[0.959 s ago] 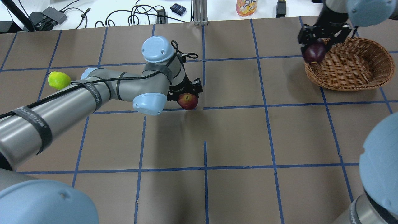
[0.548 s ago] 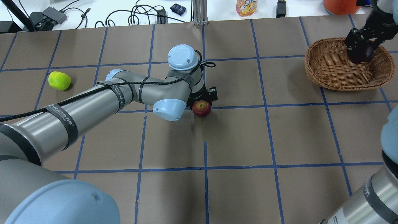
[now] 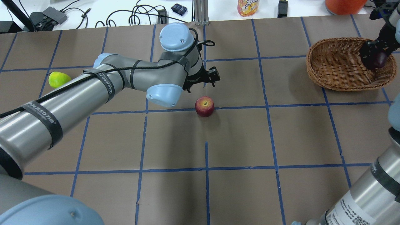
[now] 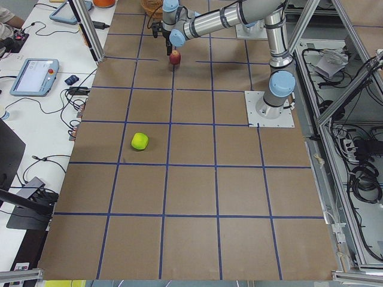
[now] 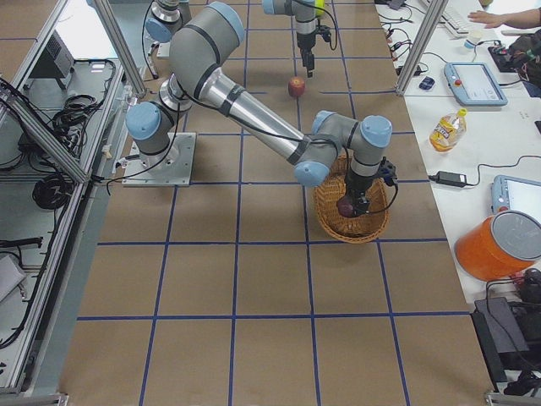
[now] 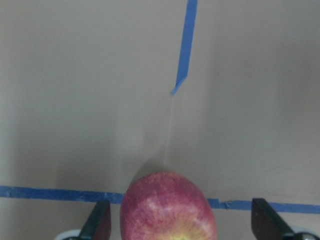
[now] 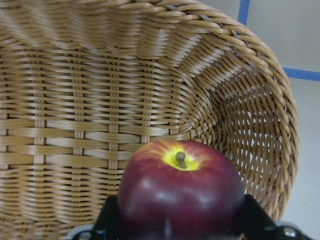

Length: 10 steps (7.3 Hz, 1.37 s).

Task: Put all apples into basket
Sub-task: 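Raise the right gripper from the basket while left moves to green apple, then grasp the bright red apple with right gripper while left grasps green apple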

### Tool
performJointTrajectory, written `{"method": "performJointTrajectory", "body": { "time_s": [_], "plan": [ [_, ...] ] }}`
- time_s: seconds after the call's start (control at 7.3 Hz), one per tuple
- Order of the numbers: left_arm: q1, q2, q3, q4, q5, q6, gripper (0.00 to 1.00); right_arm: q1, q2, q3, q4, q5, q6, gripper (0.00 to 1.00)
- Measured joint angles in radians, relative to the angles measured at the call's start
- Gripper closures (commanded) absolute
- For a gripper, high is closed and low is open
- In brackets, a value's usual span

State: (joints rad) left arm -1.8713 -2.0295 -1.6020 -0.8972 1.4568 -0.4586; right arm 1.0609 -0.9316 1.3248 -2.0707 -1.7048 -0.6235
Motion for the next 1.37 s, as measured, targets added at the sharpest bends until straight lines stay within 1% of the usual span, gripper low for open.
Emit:
{"method": "performJointTrajectory", "body": {
  "time_s": [0.14,0.27,0.41,0.55,0.69,0.82,0.96,1.1,1.23,1.37],
  "plan": [
    [0.032,0.027,0.046,-0.071,-0.017,0.05,0.0,-0.003,0.024,0.0,-0.034,0.001,0.003,0.01],
    [0.066,0.056,0.083,-0.155,-0.026,0.115,0.0,-0.003,0.035,0.0,-0.05,0.003,0.005,0.0],
    [0.11,0.091,0.104,-0.262,-0.026,0.225,0.0,-0.004,0.039,0.0,-0.054,0.005,0.007,0.0],
    [0.165,0.129,0.111,-0.37,-0.023,0.361,0.0,-0.004,0.034,0.001,-0.05,0.006,0.009,0.0],
    [0.223,0.164,0.112,-0.443,-0.02,0.468,0.0,-0.001,0.019,0.002,-0.033,0.008,0.011,0.0],
    [0.283,0.185,0.115,-0.472,-0.013,0.531,0.0,0.008,-0.011,0.003,0.011,0.017,0.013,0.0],
    [0.364,0.186,0.125,-0.48,0.005,0.573,0.0,0.034,-0.054,0.004,0.092,0.047,0.04,0.0],
    [0.466,0.166,0.133,-0.476,0.023,0.633,0.0,0.094,-0.103,0.006,0.195,0.093,0.133,0.0],
    [0.556,0.136,0.139,-0.453,0.032,0.723,0.0,0.178,-0.143,0.009,0.274,0.133,0.264,0.0],
    [0.618,0.104,0.143,-0.405,0.036,0.807,0.0,0.28,-0.167,0.011,0.318,0.17,0.394,0.0]
  ]
}}
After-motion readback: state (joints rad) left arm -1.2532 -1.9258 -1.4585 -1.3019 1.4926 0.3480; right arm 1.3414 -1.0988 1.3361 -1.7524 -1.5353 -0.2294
